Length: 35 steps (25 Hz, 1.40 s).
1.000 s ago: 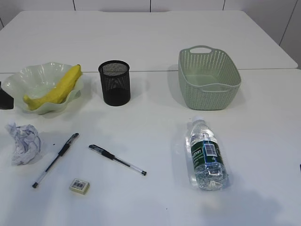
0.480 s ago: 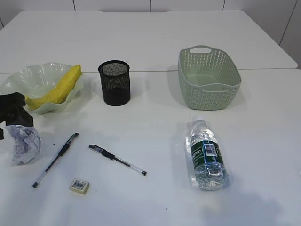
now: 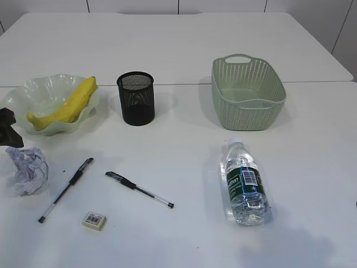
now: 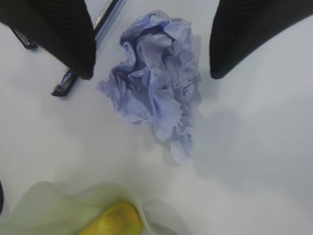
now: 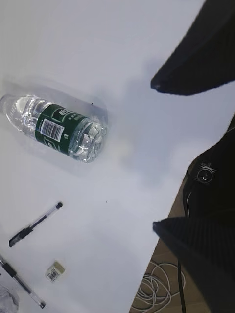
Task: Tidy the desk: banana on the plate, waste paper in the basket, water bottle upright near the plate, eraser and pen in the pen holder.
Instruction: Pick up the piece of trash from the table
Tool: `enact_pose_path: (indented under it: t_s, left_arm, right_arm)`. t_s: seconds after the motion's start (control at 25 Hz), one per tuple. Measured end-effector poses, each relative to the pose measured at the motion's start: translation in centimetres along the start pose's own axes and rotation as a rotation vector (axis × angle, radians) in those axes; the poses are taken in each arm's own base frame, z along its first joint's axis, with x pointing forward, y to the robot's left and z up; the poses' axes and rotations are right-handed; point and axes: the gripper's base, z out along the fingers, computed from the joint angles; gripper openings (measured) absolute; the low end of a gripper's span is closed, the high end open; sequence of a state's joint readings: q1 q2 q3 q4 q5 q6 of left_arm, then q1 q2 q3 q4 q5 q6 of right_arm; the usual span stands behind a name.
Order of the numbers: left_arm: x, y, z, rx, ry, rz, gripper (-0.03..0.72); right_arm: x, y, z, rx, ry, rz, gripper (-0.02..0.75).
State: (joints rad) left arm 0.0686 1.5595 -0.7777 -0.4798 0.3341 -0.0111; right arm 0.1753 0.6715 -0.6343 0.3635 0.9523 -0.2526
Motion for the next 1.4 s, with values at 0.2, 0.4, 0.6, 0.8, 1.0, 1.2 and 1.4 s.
enact_pose_path:
  t_s: [0.2, 0.4, 0.6, 0.8, 1.0, 1.2, 1.4]
  left_arm:
    - [0.1, 0.4, 1.1, -0.018, 0.012, -0.009, 0.519]
    - [0.0, 0.7, 2.1, -0.033, -0.006, -0.017, 0.519]
    - [-0.2, 1.0, 2.8, -0.044, -0.029, -0.026, 0.519]
    - [0.2, 1.4, 4.1, -0.064, 0.003, -0.04, 0.518]
    - [0.1, 1.5, 4.3, -0.067, -0.013, -0.042, 0.46]
    - [-0.2, 1.5, 4.3, -0.067, -0.049, -0.042, 0.327]
    - [-0.4, 1.5, 4.2, -0.067, -0.062, -0.044, 0.271]
  right_arm:
    - [-0.1, 0.0, 0.0, 0.002, -0.006, 0.0, 0.574]
    - [-0.1, 0.0, 0.0, 0.003, -0.011, 0.0, 0.574]
    - [-0.1, 0.0, 0.0, 0.003, -0.011, 0.0, 0.574]
    - [-0.1, 0.0, 0.0, 0.003, -0.011, 0.0, 0.574]
    - [-0.1, 0.0, 0.0, 0.003, -0.011, 0.0, 0.574]
    - [-0.1, 0.0, 0.0, 0.003, -0.011, 0.0, 0.574]
    - [-0.1, 0.0, 0.0, 0.003, -0.013, 0.0, 0.574]
